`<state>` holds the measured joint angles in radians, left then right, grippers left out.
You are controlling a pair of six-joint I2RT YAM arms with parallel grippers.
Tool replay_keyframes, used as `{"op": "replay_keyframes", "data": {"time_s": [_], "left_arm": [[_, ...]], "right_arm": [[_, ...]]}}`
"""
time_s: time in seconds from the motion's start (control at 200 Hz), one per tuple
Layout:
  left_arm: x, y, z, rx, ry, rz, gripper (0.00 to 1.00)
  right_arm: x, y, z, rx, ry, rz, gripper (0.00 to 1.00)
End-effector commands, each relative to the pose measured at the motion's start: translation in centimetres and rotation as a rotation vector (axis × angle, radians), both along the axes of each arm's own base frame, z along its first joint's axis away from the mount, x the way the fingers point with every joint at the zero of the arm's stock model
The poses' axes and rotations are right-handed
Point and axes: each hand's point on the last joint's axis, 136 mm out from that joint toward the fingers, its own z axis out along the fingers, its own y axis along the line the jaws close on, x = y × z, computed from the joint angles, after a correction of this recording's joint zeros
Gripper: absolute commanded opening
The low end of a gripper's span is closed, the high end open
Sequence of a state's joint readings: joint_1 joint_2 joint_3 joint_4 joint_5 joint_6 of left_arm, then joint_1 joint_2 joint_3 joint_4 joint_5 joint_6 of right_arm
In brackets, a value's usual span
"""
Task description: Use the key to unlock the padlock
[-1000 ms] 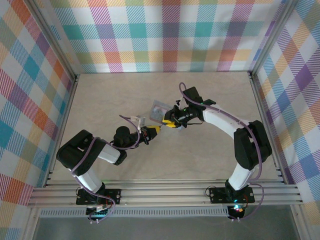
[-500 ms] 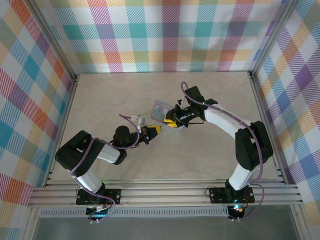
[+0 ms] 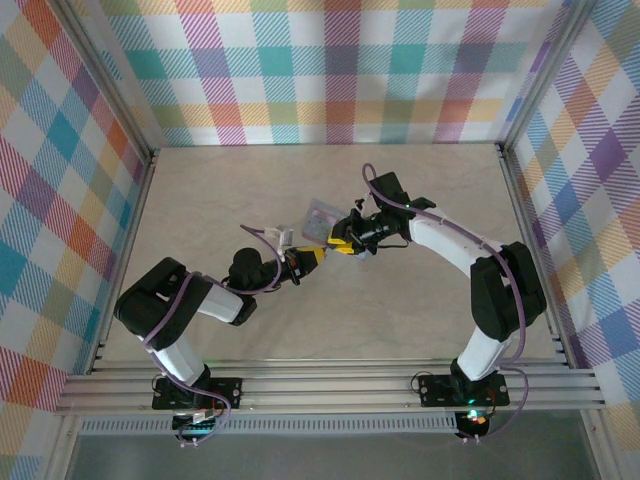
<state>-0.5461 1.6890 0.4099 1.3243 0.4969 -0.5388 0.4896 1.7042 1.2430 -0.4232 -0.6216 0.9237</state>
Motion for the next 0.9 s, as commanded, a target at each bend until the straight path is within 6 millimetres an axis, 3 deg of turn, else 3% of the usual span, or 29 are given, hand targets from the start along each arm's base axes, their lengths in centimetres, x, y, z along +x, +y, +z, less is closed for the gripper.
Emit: {"op": "replay_keyframes", "data": {"time_s": [0.0, 0.895], "left_arm": [[-0.25, 0.59, 0.82, -0.022, -0.031, 0.007, 0.0], [0.52, -0.13, 1.38, -0.043, -0.027, -0.014, 0.0]], "right_arm": [[0.43, 0.14, 3.28, 0.066, -0.096, 0.021, 0.0], [0.18, 0.34, 3.22, 0.092, -0.093, 0.027, 0.0]]}}
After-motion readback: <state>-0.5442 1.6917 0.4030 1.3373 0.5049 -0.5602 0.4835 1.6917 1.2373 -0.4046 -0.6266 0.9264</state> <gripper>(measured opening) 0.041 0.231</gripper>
